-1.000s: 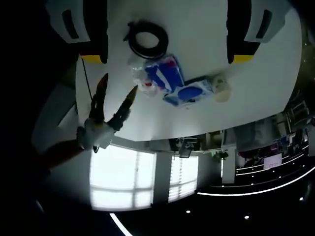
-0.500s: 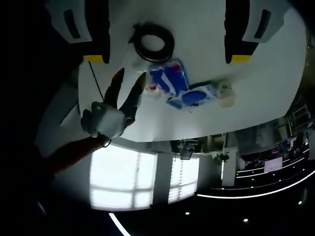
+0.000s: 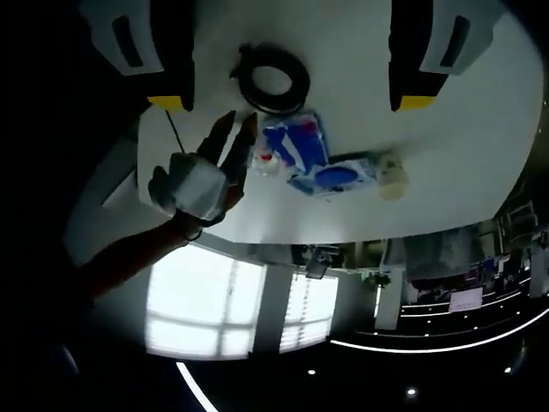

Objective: Arrange the tabletop items into an orderly group along one side of the table until the central work area is clear of visible clutter.

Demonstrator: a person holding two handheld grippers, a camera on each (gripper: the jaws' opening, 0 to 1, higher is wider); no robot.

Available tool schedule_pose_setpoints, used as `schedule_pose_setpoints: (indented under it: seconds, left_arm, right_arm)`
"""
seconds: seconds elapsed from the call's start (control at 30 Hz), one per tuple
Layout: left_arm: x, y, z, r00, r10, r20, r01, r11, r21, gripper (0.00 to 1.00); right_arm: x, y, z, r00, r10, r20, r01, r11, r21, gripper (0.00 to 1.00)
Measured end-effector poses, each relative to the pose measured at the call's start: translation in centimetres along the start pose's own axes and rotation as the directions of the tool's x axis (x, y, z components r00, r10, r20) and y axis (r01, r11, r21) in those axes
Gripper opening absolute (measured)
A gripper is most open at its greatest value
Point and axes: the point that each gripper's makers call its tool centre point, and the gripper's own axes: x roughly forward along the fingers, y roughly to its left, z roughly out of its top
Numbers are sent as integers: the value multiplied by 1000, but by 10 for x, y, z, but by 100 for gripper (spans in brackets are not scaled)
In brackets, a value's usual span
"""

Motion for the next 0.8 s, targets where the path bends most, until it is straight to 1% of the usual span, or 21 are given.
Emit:
schedule_pose_setpoints:
  seconds: [0.03, 0.07, 0.1, 0.2, 0.37, 0.5, 0.6, 0.67, 0.8]
  left_arm:
    - [0, 0, -1, 1000, 2, -1, -2, 1000, 2, 92]
    - [0, 1, -2, 1000, 4, -6, -4, 1000, 5, 92]
    - [1, 0, -5, 1000, 3, -15, -3, 1000, 8, 91]
    - [2, 1, -6, 1000, 2, -16, -2, 1000, 4, 91]
    - [5, 2, -8, 1000, -1, -25, 1, 1000, 4, 90]
    - [7, 0, -6, 1000, -9, -21, 9, 1000, 8, 90]
    - [9, -1, -4, 1000, -14, -20, 14, 1000, 13, 89]
    - [10, -1, -4, 1000, -18, -25, 19, 1000, 13, 89]
    - [12, -2, -2, 999, -25, -23, 26, 999, 23, 89]
  right_arm:
    - [1, 0, 0, 1000, 2, -4, -2, 1000, -11, 19]
    - [3, 0, 0, 1000, 2, -11, -2, 999, -43, 19]
    - [5, 1, -1, 1000, 5, -13, -5, 998, -57, 19]
    - [5, 1, -1, 1000, 12, -21, -14, 996, -92, 18]
    - [2, 2, -1, 1000, 1, 0, -1, 994, -112, 17]
    - [-3, 7, -2, 1000, -9, -6, 8, 990, -140, 17]
    - [-12, 5, 0, 999, -34, 11, 35, 991, -131, 17]
    - [-21, 0, 4, 997, -77, 33, 79, 993, -86, 17]
    - [-39, -7, 9, 987, -140, 72, 144, 988, -48, 17]
